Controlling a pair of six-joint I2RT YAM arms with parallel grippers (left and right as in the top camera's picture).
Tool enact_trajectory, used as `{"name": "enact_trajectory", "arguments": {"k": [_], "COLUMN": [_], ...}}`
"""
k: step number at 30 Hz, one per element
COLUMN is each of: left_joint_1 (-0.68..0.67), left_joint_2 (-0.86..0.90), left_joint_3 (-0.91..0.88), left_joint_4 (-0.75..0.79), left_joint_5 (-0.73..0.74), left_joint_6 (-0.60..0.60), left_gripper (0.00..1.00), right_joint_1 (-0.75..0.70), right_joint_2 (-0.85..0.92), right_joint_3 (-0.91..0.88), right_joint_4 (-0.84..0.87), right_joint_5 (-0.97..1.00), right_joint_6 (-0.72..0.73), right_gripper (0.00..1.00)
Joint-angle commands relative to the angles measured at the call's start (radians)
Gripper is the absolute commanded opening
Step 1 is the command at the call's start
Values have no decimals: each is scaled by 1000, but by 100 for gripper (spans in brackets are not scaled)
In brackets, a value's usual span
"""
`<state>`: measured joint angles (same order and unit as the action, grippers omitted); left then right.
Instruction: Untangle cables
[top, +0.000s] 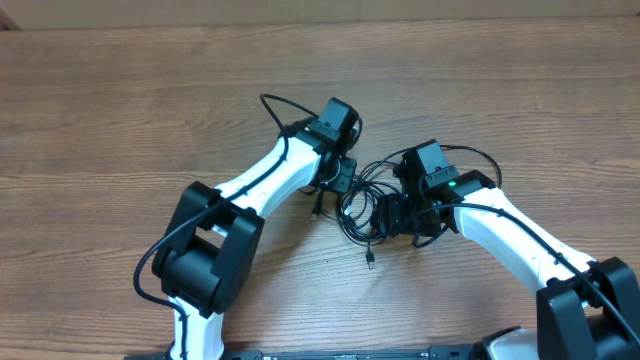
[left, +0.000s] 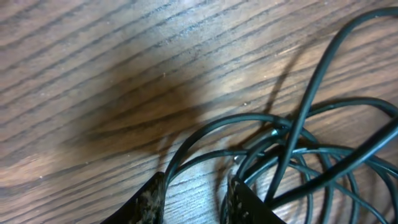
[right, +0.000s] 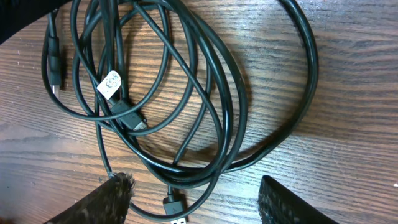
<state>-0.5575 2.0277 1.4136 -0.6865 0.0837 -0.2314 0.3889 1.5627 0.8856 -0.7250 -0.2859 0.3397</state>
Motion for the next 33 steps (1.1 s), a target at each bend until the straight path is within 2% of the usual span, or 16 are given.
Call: {"name": "enact_trajectory", "arguments": {"k": [1,8,15,22,27,30,33], "left_joint_1": [-1,19,20,19,21,21,21], "left_joint_2": [13,13,13,13,13,13,13], "left_joint_3": [12,12,7,-66,-85,-85,-85], "left_joint_4": [3,-35,-66,27,59,59,58], "left_joint_5": [-77,-72,13,-16,-14,-13,-5], "left_joint_6": [-17,-17,-16,-16,-16,-16,-16], "left_gripper": [33,33,29,27,17,6,4], "right_joint_1": [3,3,3,3,3,3,3], "right_joint_2": [2,2,2,2,2,2,2], "right_joint_3": [-3,-3,-3,-3,-3,-3,-3], "right_joint_4": [9,9,9,9,10,17,21], "right_joint_5": [9,9,9,9,9,9,9], "right_joint_6": [-5,-5,-5,-4,-5,-5,-5], "right_gripper": [65,65,65,65,65,65,65]}}
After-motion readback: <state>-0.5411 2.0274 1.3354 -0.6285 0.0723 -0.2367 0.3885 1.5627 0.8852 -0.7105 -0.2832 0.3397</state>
